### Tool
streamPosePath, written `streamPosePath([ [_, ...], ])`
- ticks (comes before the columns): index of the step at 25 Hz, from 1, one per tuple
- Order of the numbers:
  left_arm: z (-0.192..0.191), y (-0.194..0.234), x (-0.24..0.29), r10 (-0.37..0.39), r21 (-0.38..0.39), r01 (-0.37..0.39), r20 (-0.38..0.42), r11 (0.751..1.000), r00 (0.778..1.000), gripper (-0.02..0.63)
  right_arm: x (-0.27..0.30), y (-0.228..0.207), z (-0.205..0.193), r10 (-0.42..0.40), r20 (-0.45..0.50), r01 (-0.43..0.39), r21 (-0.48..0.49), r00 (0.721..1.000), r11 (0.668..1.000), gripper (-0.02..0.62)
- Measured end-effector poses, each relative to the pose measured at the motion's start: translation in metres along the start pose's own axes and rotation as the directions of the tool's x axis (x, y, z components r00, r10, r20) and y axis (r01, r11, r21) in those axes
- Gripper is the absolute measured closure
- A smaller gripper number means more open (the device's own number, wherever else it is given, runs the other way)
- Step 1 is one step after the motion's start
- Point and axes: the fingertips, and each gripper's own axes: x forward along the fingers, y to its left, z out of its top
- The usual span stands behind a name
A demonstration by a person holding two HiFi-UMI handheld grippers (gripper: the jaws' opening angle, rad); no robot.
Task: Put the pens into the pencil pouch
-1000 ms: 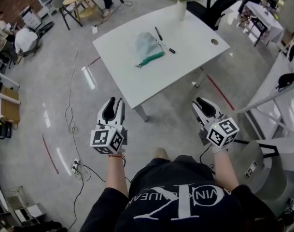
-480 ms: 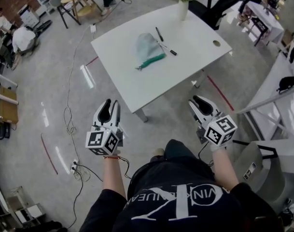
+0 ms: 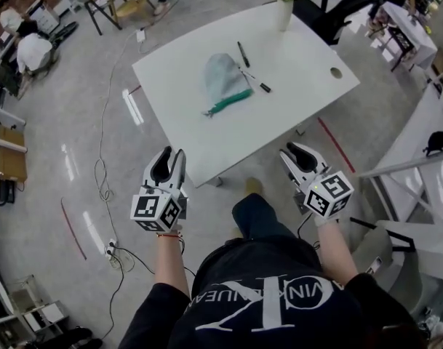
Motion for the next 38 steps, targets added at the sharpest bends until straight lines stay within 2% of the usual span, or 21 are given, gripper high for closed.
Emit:
streamPosePath([
  [6,0.009,0.008,0.062,-0.005,0.000,0.005,-0.014,1.000,1.000,0.474,0.044,-0.039,0.015,0.023,-0.033,-0.024,-0.013,0.999,1.000,0.474],
  [17,-0.007,0.004,0.143,-0.032,0.110,0.049,-0.156,0.993,0.987,0.446,0.106,-0.094,0.023,0.081,-0.107,-0.081,0.008,0.991,0.997,0.472],
  [22,-0.018,0.003,0.175,-0.037,0.115,0.063,-0.217,0.991,0.976,0.433,0.130,-0.115,0.021,0.110,-0.147,-0.112,-0.004,0.983,0.994,0.472],
  [30,-0.034,-0.010,0.211,-0.032,0.212,0.107,-0.331,0.971,0.943,0.419,0.159,-0.140,0.020,0.146,-0.194,-0.149,0.003,0.970,0.989,0.472],
  [34,-0.052,-0.017,0.220,-0.053,0.247,0.166,-0.407,0.955,0.912,0.419,0.171,-0.143,0.012,0.138,-0.201,-0.134,0.034,0.970,0.990,0.474],
  [36,-0.058,-0.014,0.225,-0.038,0.276,0.175,-0.438,0.945,0.898,0.419,0.174,-0.142,0.008,0.141,-0.214,-0.135,0.041,0.967,0.990,0.472],
  [38,-0.059,-0.008,0.231,-0.019,0.292,0.167,-0.448,0.942,0.894,0.417,0.176,-0.143,0.006,0.140,-0.224,-0.134,0.043,0.964,0.990,0.472],
])
